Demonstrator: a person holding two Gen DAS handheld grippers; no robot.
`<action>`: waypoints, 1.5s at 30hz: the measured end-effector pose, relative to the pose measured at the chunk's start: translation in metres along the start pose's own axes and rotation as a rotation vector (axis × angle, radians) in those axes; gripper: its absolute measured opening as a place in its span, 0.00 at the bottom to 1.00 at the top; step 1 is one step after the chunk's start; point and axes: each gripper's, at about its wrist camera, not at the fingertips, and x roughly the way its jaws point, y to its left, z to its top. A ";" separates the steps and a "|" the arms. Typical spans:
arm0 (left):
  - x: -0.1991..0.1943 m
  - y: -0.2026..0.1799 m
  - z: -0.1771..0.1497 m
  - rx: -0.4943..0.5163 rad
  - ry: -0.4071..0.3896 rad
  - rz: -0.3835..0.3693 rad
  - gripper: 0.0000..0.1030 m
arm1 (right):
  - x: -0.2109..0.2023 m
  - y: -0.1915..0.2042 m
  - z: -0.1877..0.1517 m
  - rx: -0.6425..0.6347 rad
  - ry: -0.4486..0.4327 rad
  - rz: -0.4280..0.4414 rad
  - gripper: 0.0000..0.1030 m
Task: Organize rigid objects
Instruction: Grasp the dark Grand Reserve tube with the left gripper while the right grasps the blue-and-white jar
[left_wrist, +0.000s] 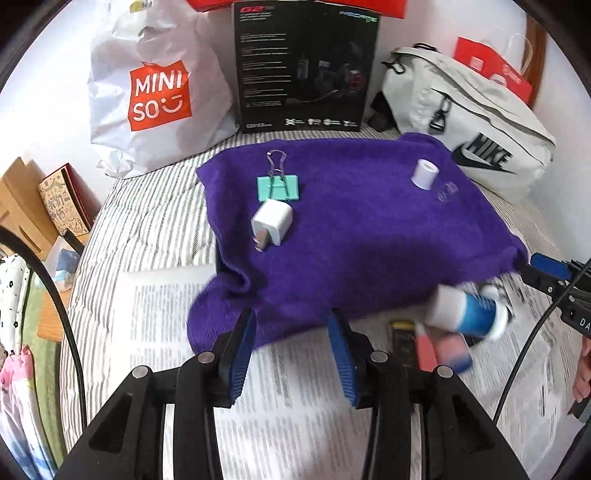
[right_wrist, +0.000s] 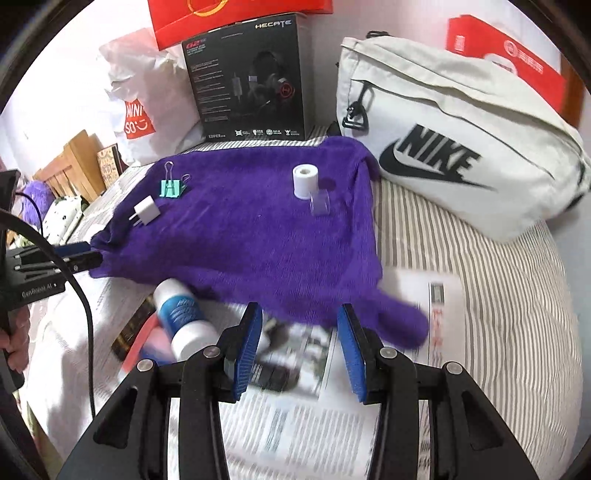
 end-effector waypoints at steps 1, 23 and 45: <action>-0.003 -0.003 -0.005 0.005 -0.001 0.000 0.38 | -0.004 0.001 -0.004 0.011 -0.004 0.006 0.41; 0.024 -0.070 -0.046 0.148 0.083 -0.067 0.38 | -0.007 -0.018 -0.067 0.099 -0.005 -0.007 0.46; 0.019 -0.037 -0.060 0.124 0.022 -0.068 0.23 | -0.001 0.032 -0.046 0.010 -0.053 0.119 0.47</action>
